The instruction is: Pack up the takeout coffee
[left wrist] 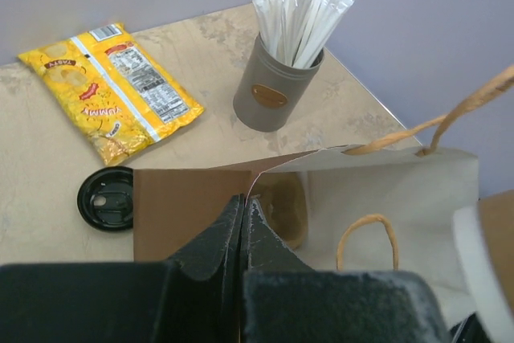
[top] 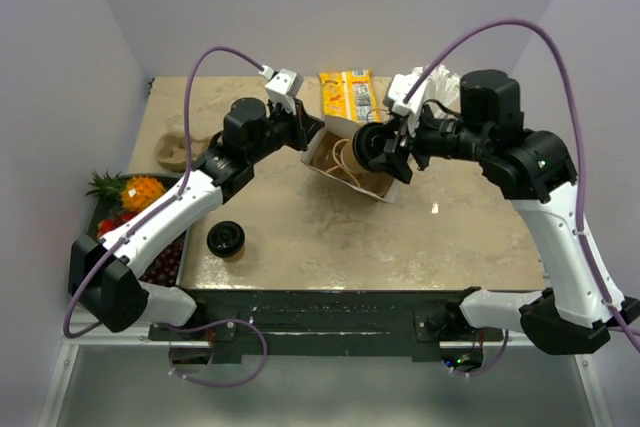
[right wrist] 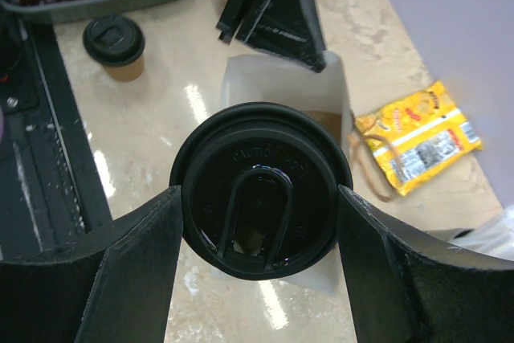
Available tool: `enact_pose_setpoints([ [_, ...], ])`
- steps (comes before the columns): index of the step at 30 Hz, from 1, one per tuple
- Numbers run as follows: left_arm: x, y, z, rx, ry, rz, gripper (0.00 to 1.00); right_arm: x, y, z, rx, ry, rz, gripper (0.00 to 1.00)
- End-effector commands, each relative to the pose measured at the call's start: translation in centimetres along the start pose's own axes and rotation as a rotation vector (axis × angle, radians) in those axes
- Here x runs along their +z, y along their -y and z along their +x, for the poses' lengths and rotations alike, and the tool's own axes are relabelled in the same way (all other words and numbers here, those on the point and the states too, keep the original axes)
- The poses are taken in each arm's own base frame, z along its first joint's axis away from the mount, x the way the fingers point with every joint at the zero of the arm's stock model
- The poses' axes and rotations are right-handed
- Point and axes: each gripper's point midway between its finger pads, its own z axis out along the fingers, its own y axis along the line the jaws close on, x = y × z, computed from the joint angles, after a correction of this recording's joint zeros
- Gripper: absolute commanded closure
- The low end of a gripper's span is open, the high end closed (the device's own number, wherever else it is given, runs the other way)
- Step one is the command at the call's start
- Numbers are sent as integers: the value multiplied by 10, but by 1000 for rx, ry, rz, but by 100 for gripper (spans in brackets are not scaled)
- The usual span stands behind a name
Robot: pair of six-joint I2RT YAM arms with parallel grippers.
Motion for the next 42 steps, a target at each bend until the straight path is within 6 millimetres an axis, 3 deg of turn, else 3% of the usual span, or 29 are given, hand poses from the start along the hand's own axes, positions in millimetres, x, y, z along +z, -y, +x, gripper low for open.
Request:
enact_pose_setpoints([
  [1, -15, 8, -10, -41, 40, 24, 100, 15, -3, 19, -39, -76, 2, 67],
  [4, -19, 5, -7, -59, 40, 21, 100, 20, -6, 25, -60, -104, -8, 67],
  [14, -28, 7, 10, -76, 27, 56, 100, 43, 16, 64, -62, -264, 81, 69],
  [31, -40, 20, 17, -22, 40, 141, 100, 70, 20, 130, -228, -419, 33, 71],
  [42, -45, 21, 20, 31, 40, 161, 100, 91, 17, 161, -304, -480, -51, 72],
])
